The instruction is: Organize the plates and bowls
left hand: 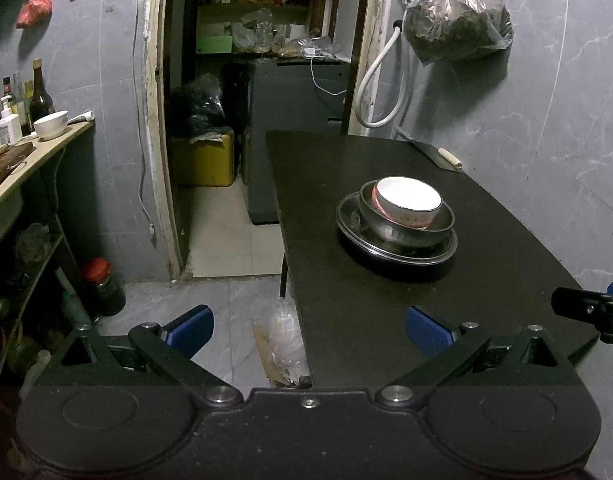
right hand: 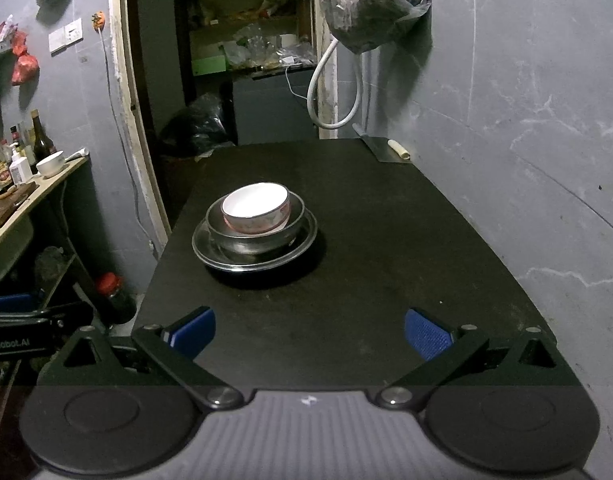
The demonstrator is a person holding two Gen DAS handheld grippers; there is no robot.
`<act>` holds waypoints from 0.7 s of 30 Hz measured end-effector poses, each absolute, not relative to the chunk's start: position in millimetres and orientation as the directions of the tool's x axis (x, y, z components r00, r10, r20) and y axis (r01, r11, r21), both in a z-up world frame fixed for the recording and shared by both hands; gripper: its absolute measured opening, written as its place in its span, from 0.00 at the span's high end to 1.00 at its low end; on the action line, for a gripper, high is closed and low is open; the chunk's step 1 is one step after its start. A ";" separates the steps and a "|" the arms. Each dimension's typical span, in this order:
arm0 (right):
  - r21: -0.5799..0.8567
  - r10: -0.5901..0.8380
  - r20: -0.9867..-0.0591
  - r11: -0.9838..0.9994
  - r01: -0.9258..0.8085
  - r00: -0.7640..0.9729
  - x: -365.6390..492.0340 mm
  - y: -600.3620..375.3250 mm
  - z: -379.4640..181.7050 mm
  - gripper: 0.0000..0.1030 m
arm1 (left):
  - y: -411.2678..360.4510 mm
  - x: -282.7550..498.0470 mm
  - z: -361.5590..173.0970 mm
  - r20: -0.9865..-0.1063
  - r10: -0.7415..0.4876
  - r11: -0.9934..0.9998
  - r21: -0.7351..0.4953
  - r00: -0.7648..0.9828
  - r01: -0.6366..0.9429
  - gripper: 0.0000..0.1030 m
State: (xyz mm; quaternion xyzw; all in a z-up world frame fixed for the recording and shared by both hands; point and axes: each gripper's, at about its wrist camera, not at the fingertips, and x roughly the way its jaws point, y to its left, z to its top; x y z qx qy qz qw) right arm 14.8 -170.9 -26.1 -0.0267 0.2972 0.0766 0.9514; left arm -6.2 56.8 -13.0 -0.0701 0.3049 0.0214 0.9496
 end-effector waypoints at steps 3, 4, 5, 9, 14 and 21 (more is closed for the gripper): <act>-0.005 0.129 -0.568 0.987 -0.161 0.813 13.8 -171.5 -25.6 0.00 | 56.8 -6.2 -13.0 -0.580 -0.002 0.989 -0.119 0.814 -0.083 0.01; -0.005 0.129 -0.568 0.987 -0.161 0.813 13.6 -171.9 -25.6 0.00 | 56.3 -5.6 -13.3 -0.580 -0.002 0.989 -0.119 0.815 -0.082 0.01; -0.004 0.130 -0.569 0.987 -0.161 0.812 13.6 -172.0 -25.6 0.00 | 55.8 -5.5 -13.5 -0.580 -0.002 0.990 -0.119 0.815 -0.081 0.01; -0.004 0.130 -0.567 0.987 -0.160 0.814 13.4 -172.9 -25.8 0.00 | 54.1 -5.7 -13.8 -0.580 -0.002 0.990 -0.116 0.815 -0.080 0.01; -0.003 0.129 -0.567 0.987 -0.159 0.814 12.9 -173.4 -25.8 0.00 | 53.2 -6.3 -13.7 -0.578 -0.004 0.990 -0.115 0.816 -0.077 0.01; 0.000 0.129 -0.568 0.988 -0.156 0.813 12.3 -176.3 -25.9 0.00 | 52.1 -5.9 -13.1 -0.577 -0.006 0.991 -0.115 0.817 -0.074 0.01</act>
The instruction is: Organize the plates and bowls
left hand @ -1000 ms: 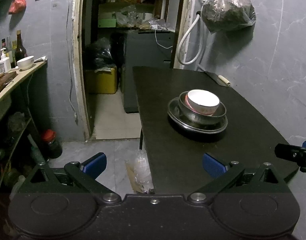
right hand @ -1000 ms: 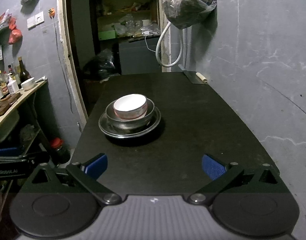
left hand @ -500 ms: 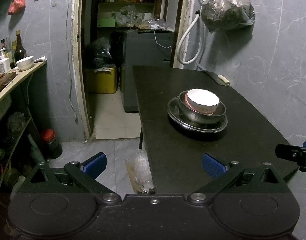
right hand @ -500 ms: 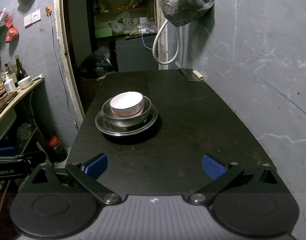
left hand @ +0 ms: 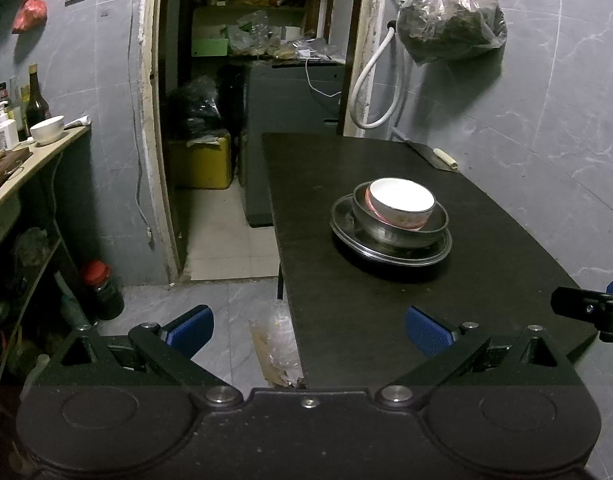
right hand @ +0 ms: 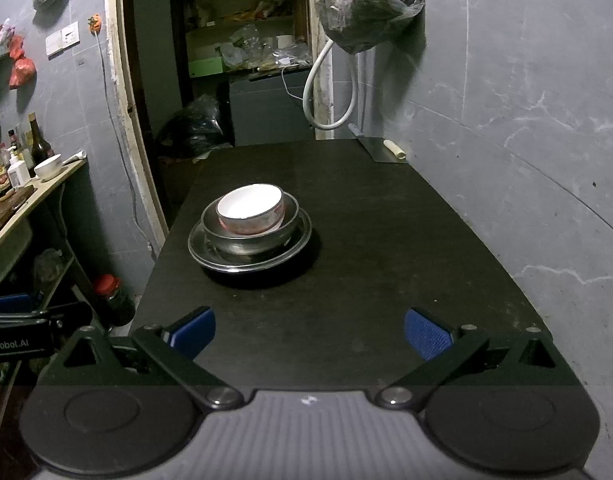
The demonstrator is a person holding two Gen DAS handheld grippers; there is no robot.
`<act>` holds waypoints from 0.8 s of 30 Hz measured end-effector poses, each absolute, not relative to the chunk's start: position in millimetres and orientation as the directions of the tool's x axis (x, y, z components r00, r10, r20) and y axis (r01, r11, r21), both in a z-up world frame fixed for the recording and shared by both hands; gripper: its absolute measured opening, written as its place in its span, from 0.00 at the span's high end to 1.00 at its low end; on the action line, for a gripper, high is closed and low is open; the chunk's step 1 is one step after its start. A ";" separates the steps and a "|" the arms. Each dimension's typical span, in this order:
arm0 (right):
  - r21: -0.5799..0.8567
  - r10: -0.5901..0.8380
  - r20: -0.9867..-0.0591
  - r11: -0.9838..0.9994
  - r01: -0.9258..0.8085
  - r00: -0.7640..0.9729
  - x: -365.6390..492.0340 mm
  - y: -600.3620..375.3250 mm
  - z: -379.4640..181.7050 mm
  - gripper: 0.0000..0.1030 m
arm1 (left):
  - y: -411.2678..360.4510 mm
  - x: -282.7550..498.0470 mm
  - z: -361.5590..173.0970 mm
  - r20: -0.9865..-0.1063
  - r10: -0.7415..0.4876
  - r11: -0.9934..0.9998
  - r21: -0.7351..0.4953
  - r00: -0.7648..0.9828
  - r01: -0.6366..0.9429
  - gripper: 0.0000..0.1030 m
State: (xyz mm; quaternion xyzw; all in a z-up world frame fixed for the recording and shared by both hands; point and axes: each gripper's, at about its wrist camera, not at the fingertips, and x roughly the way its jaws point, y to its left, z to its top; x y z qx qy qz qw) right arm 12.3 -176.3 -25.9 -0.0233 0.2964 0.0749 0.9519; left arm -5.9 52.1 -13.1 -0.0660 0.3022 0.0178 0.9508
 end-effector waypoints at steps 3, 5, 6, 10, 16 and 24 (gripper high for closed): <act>0.002 0.128 -0.567 0.988 -0.155 0.813 12.5 -177.6 -25.2 0.00 | 51.9 -5.7 -13.1 -0.577 -0.005 0.991 -0.113 0.816 -0.074 0.01; 0.002 0.129 -0.568 0.988 -0.156 0.813 12.5 -177.6 -25.2 0.00 | 51.8 -5.8 -13.1 -0.578 -0.006 0.991 -0.114 0.816 -0.074 0.01; 0.002 0.130 -0.568 0.988 -0.156 0.813 12.4 -177.6 -25.2 0.00 | 51.6 -5.8 -13.0 -0.578 -0.006 0.991 -0.114 0.816 -0.074 0.01; 0.003 0.130 -0.567 0.988 -0.156 0.813 12.0 -178.6 -24.6 0.00 | 51.4 -5.6 -13.0 -0.576 -0.005 0.991 -0.114 0.817 -0.074 0.01; 0.008 0.134 -0.568 0.987 -0.158 0.812 12.1 -178.9 -24.2 0.00 | 51.2 -4.5 -11.4 -0.575 -0.009 0.991 -0.114 0.818 -0.070 0.01; 0.012 0.138 -0.565 0.987 -0.159 0.814 12.1 -178.9 -24.7 0.00 | 50.8 -3.3 -10.2 -0.573 -0.009 0.991 -0.115 0.819 -0.069 0.01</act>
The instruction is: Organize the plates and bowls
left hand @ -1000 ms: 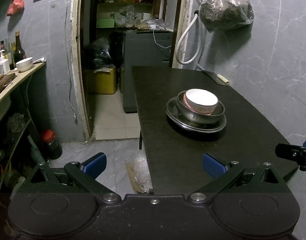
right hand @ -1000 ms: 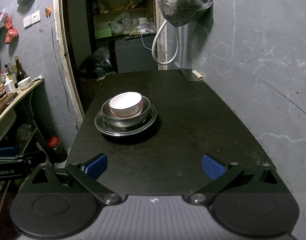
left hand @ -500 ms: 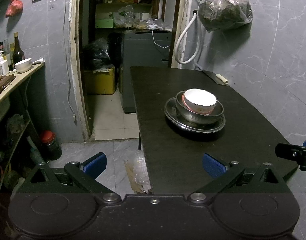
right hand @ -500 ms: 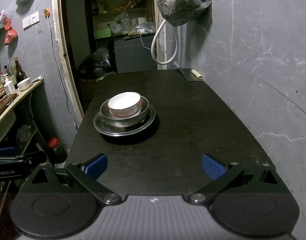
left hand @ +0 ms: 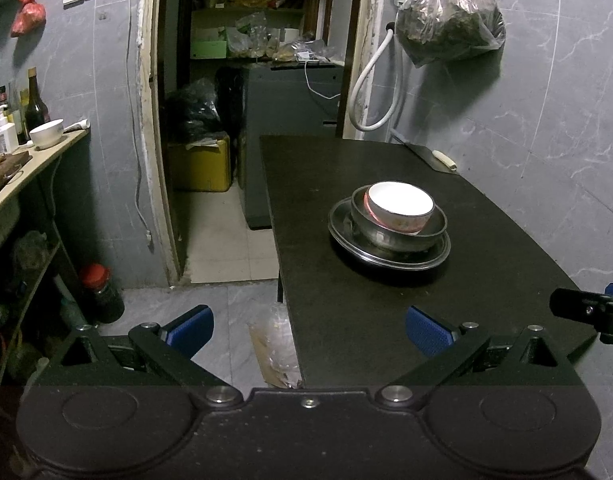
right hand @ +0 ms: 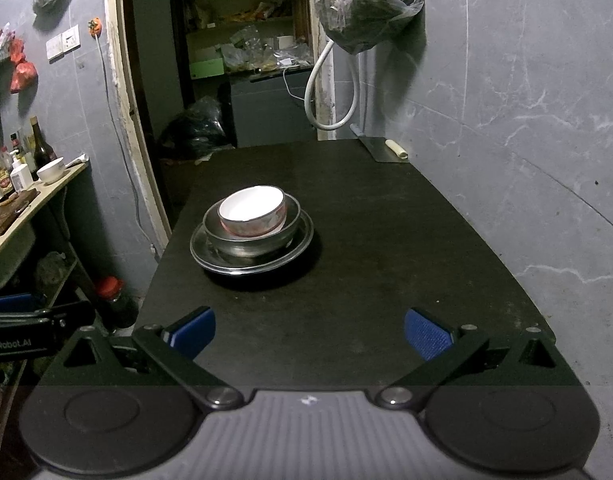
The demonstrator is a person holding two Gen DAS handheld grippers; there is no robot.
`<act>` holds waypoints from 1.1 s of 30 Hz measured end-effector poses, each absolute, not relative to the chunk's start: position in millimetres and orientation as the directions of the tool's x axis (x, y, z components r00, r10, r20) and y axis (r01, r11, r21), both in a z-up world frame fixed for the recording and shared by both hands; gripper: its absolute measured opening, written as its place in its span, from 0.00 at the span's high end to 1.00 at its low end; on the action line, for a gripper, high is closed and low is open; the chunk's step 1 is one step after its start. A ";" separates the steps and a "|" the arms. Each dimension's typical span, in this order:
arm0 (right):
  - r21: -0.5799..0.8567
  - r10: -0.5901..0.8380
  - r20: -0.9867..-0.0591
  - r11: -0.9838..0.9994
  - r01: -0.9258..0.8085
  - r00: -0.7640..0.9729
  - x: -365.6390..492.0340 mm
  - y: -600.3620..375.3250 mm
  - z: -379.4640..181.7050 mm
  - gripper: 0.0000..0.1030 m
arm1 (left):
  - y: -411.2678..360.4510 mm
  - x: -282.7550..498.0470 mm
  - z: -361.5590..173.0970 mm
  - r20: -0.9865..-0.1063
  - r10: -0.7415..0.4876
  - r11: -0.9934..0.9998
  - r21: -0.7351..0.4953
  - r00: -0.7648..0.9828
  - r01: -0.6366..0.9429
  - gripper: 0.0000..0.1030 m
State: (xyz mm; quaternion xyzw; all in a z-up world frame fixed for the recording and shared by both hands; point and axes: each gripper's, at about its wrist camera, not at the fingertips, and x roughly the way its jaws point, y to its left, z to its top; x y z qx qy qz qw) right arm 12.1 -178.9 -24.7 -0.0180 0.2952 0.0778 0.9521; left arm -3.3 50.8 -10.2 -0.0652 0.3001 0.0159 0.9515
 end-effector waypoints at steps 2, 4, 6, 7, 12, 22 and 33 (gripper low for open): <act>0.012 0.138 -0.565 0.987 -0.159 0.813 12.0 -178.6 -24.7 0.00 | 50.7 -2.8 -9.9 -0.573 -0.009 0.991 -0.115 0.819 -0.069 0.01; 0.012 0.139 -0.565 0.987 -0.161 0.813 11.5 -178.4 -24.6 0.00 | 50.9 -3.2 -10.1 -0.574 -0.009 0.991 -0.115 0.819 -0.070 0.01; 0.012 0.142 -0.566 0.986 -0.164 0.812 11.1 -177.3 -24.4 0.00 | 50.8 -3.1 -10.0 -0.574 -0.010 0.991 -0.116 0.819 -0.069 0.01; 0.012 0.144 -0.567 0.986 -0.166 0.811 12.1 -177.3 -24.8 0.00 | 50.6 -3.1 -9.9 -0.574 -0.010 0.991 -0.115 0.819 -0.069 0.01; 0.012 0.145 -0.566 0.986 -0.168 0.811 11.5 -175.7 -24.2 0.00 | 50.6 -3.2 -9.4 -0.573 -0.010 0.991 -0.114 0.819 -0.067 0.01; 0.013 0.145 -0.565 0.986 -0.167 0.812 11.3 -176.2 -24.3 0.00 | 50.1 -2.0 -7.7 -0.569 -0.014 0.992 -0.113 0.823 -0.061 0.01; 0.012 0.146 -0.563 0.986 -0.169 0.813 11.3 -175.7 -24.1 0.00 | 52.8 -2.5 -7.3 -0.567 -0.016 0.992 -0.115 0.824 -0.060 0.01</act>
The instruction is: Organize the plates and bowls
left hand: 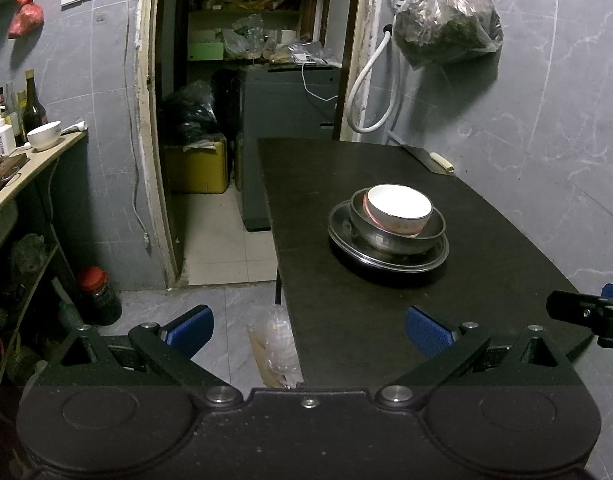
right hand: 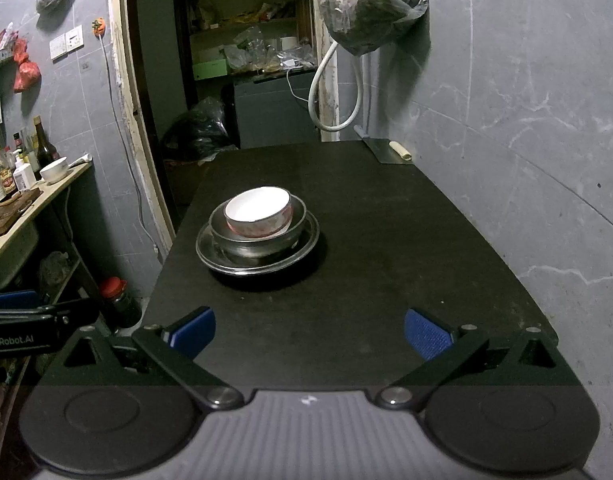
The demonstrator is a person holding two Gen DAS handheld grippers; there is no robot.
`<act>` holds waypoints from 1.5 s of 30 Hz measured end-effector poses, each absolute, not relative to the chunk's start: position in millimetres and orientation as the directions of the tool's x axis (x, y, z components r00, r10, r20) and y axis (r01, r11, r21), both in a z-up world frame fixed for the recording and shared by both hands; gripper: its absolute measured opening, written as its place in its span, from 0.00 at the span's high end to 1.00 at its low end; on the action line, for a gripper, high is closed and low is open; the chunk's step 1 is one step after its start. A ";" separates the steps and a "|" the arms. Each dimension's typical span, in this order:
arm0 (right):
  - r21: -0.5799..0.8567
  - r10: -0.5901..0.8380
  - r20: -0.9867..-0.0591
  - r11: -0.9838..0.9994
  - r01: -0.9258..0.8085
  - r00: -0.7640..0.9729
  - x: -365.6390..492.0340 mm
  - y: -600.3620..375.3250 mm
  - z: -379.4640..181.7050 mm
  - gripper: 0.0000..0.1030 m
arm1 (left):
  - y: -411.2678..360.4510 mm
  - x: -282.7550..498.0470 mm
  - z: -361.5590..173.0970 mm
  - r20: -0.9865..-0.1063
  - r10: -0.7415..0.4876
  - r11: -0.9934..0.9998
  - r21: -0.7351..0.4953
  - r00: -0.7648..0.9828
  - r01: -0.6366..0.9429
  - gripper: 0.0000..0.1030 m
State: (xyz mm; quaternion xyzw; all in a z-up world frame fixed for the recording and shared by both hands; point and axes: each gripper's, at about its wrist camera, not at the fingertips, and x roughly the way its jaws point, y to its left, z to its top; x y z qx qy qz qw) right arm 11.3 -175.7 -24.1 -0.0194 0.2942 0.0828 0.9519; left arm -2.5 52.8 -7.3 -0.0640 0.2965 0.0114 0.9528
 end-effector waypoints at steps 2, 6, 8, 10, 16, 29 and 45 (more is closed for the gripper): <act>0.011 0.148 -0.563 0.985 -0.172 0.813 11.1 -173.7 -23.2 0.00 | 53.6 -3.0 -7.3 -0.567 -0.016 0.992 -0.115 0.824 -0.059 0.01; 0.011 0.150 -0.562 0.985 -0.174 0.813 11.1 -171.3 -21.4 0.00 | 55.8 -2.6 -6.7 -0.567 -0.016 0.992 -0.115 0.824 -0.060 0.01; 0.012 0.152 -0.562 0.984 -0.176 0.813 11.1 -170.5 -21.2 0.00 | 55.8 -2.6 -6.8 -0.567 -0.015 0.992 -0.114 0.824 -0.060 0.01; 0.011 0.153 -0.562 0.984 -0.178 0.813 11.2 -170.1 -21.0 0.00 | 55.7 -2.7 -6.8 -0.567 -0.015 0.992 -0.114 0.824 -0.060 0.01; 0.012 0.153 -0.561 0.984 -0.177 0.813 11.6 -169.8 -21.5 0.00 | 55.6 -2.6 -6.9 -0.567 -0.016 0.992 -0.114 0.823 -0.060 0.01; 0.013 0.154 -0.564 0.984 -0.177 0.812 11.3 -169.7 -21.9 0.00 | 59.6 -4.1 -8.1 -0.571 -0.018 0.992 -0.114 0.821 -0.057 0.01; 0.021 0.149 -0.567 0.986 -0.167 0.810 11.2 -174.0 -25.1 0.00 | 60.5 -4.7 -10.7 -0.573 -0.021 0.992 -0.111 0.819 -0.053 0.01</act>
